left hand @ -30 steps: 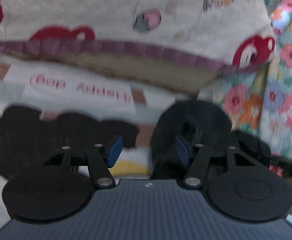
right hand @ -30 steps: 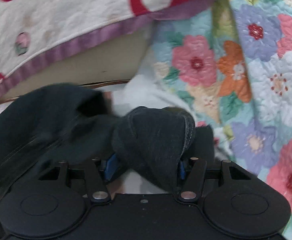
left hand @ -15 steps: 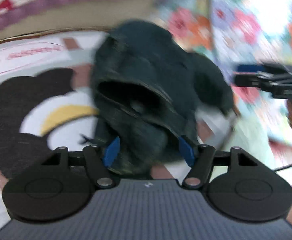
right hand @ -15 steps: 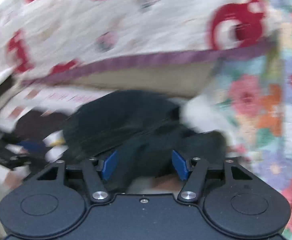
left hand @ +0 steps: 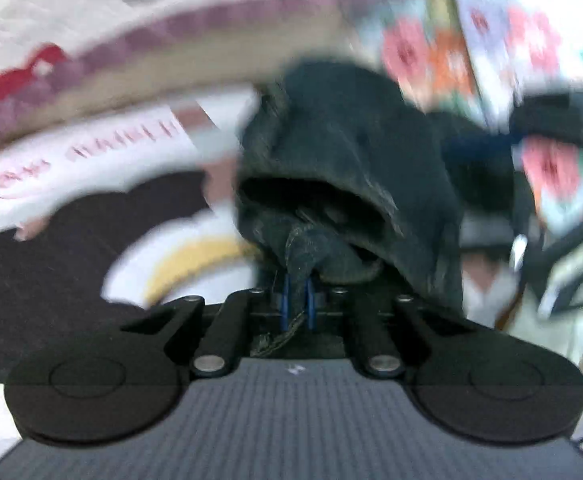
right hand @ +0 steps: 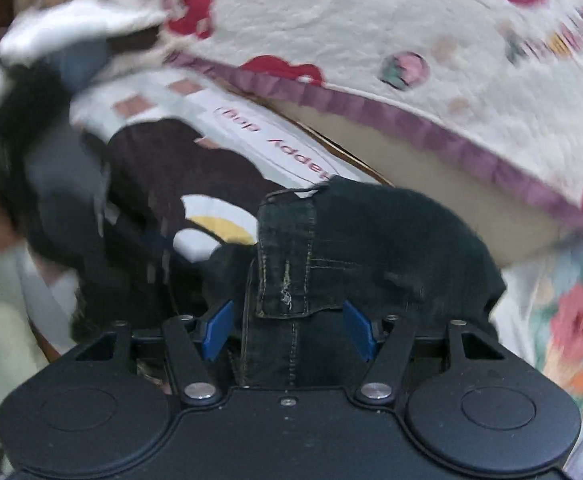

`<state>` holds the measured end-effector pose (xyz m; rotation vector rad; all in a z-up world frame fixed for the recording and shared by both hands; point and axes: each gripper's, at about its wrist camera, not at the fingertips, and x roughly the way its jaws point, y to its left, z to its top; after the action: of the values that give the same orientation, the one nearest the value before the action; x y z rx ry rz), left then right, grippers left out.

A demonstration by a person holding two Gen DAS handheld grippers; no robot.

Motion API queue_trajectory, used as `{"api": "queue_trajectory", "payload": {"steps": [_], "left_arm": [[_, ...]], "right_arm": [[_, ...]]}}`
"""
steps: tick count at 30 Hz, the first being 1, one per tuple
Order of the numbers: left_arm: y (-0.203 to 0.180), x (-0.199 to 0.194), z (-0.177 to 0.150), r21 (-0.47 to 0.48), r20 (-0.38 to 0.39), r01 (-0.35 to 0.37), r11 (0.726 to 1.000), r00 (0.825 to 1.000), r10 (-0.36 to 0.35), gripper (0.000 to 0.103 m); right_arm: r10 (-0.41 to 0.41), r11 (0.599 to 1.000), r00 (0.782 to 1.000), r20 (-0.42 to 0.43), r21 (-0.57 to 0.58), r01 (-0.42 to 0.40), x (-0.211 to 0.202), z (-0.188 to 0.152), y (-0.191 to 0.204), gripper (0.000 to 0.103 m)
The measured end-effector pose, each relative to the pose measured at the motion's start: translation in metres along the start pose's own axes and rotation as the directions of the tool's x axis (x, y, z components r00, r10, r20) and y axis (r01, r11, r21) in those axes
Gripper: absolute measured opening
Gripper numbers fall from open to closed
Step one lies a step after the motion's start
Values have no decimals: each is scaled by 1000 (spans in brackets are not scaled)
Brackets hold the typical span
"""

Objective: Fold clothes

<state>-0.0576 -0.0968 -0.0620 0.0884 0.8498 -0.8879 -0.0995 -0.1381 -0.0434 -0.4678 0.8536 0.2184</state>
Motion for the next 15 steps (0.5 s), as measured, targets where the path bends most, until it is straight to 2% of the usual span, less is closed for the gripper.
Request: {"api": "queue_trajectory", "payload": {"steps": [3,5,6,7,11,15], "left_arm": [[27,-12,7,-101,74,-35,994,996,43,8],[41,-14,7,-160,97,-42,986,994,58,8],[46,-15,7,-183,109,-42,982,992,63,8],[49,-16,6,-203,123,-38,978,990,64,8],[54,-19,6,-243,177,-14,970,982,58,8],[57,-20,6,-254,206,31,967,978,23,8]], "right_arm": [[-10,991,1000,20,-135,12,6,11,9,71],[-53,977,997,56,-203,63,12,20,15,77],[-77,971,994,74,-221,91,15,24,18,85],[-100,964,991,92,-236,120,19,29,20,87],[-171,941,977,127,-273,200,38,47,31,87],[-137,907,980,143,-379,182,51,58,39,87]]}}
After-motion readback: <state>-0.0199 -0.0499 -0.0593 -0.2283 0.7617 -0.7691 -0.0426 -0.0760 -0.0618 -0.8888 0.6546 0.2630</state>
